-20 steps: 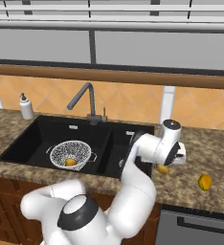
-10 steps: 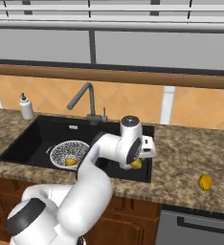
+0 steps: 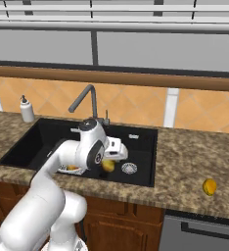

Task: Put the colander in the sink, put the mango, mango, mango in the colander, and turn on the sink faucet and pour water over the colander.

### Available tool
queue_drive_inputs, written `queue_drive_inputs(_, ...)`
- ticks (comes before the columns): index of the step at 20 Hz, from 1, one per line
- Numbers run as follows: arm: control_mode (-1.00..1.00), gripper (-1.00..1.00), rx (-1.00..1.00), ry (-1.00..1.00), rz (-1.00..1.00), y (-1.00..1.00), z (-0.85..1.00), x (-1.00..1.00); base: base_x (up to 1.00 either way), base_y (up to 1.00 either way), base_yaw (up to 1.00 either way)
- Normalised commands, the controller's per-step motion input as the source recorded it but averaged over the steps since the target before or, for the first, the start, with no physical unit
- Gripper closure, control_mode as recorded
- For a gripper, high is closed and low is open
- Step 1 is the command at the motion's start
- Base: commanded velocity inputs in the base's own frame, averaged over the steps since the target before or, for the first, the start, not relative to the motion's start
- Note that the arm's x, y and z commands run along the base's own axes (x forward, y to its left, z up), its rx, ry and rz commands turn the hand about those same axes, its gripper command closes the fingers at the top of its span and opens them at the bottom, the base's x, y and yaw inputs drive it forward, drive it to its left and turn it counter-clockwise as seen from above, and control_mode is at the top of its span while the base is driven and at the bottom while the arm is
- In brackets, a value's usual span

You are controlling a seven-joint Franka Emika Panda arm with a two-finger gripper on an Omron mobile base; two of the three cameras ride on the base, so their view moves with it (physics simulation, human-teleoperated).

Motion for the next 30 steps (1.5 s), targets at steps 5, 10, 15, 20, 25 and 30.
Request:
queue_drive_inputs(5,-1.00,1.00,0.00,0.00,-0.09,1.00,0.33,0.00,0.00,0.00,0.00)
queue_drive_inputs(10,-1.00,1.00,0.00,0.00,-0.04,1.00,0.16,0.11,0.00,0.00,0.00)
queue_drive_inputs(15,-1.00,1.00,-0.01,0.00,-0.04,1.00,0.03,0.28,0.00,0.00,0.00)
queue_drive_inputs(20,-1.00,1.00,0.00,0.14,-0.02,0.88,0.01,0.56,0.00,0.00,0.00)
queue_drive_inputs(25,-1.00,1.00,0.03,0.21,0.00,0.65,0.00,0.73,0.00,0.00,0.00)
queue_drive_inputs(30,-1.00,1.00,0.14,0.27,0.00,0.01,-0.11,0.72,0.00,0.00,0.00)
